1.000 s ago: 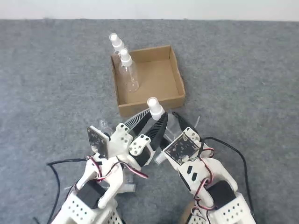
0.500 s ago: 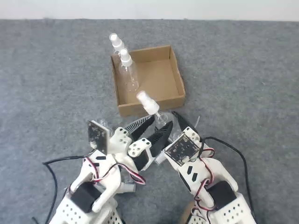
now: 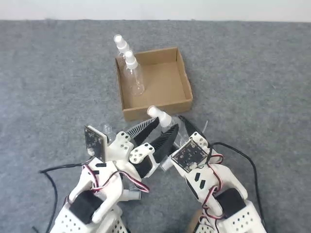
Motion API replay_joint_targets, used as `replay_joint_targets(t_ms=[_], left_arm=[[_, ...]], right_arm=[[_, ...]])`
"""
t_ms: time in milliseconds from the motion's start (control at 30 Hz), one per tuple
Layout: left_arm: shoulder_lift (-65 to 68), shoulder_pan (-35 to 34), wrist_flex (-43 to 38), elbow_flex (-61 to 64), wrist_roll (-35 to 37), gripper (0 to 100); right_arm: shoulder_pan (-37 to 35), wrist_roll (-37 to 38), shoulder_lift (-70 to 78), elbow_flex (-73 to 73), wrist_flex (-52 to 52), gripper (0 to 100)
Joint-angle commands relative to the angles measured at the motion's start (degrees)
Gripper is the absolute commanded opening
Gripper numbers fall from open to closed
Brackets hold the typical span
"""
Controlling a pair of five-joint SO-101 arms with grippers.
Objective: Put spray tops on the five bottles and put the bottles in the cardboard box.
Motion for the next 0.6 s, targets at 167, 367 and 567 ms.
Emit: replay_joint_targets(t_ms=[167,367,567], left_arm=[[-0.79,-5.71,-1.58,-3.12,0.88,17],[-0.79,-5.54,-2.2,-2.33,0.88,13],[-0.79,-1.32,-7.21,1.27,0.62,7]], right_arm=[[-0.57,-0.09,-1.19,-3.87,-0.4,1.6],[-0.57,-0.09,-1.19,-3.78,-0.31,1.6],[-0.57,-0.09,-1.19,-3.69,0.13,1.6]])
